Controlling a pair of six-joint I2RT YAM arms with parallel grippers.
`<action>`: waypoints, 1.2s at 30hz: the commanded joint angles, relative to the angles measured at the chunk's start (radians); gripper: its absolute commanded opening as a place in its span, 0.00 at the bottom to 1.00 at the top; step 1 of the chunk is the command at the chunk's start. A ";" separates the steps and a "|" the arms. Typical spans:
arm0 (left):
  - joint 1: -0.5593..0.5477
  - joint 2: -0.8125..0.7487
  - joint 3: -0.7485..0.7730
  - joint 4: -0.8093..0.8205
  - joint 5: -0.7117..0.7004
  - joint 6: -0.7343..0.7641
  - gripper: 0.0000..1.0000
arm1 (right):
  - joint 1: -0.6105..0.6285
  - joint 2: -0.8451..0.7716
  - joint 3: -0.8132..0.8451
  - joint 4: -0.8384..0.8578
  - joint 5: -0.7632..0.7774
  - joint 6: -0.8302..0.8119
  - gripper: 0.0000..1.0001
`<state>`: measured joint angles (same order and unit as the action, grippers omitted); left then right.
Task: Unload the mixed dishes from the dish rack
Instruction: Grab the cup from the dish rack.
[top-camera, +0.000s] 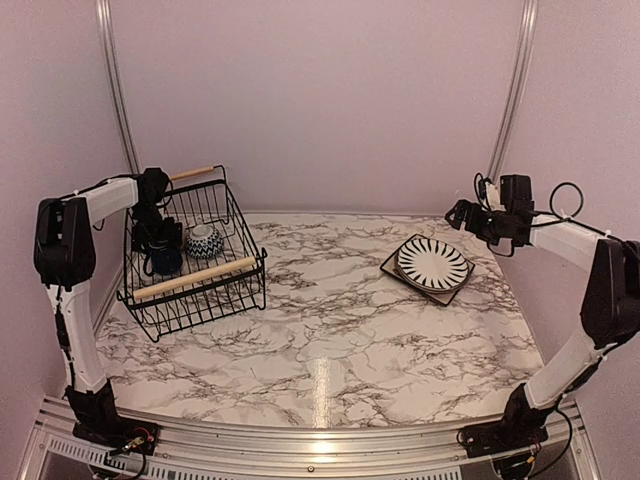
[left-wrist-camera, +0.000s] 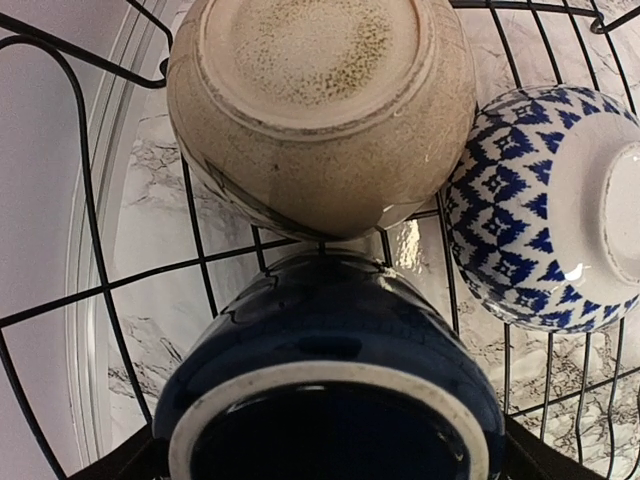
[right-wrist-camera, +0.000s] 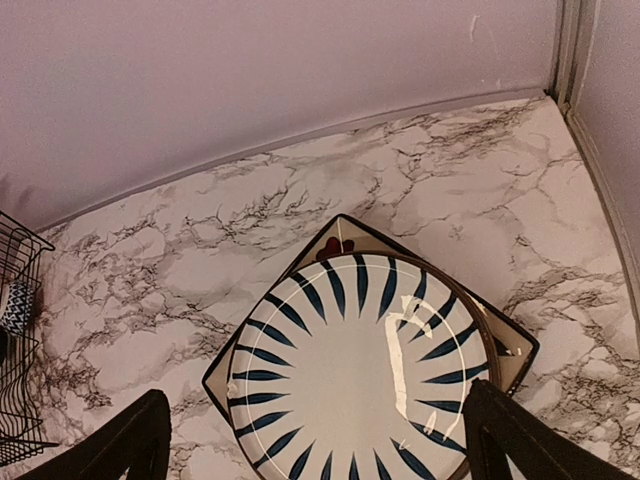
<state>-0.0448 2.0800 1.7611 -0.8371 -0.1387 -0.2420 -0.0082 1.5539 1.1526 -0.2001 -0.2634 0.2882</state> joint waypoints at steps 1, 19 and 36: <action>0.006 -0.005 0.014 -0.022 0.017 0.008 0.90 | 0.005 -0.006 0.056 -0.003 -0.022 0.021 0.98; 0.002 -0.321 0.111 0.038 0.367 -0.087 0.44 | 0.087 -0.029 0.069 0.101 -0.082 0.075 0.98; -0.096 -0.480 -0.315 1.220 1.043 -0.964 0.38 | 0.537 0.106 0.355 0.116 -0.106 -0.076 0.98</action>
<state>-0.0902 1.6081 1.5009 -0.0978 0.7460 -0.8700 0.4427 1.6421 1.4719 -0.1452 -0.3309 0.2535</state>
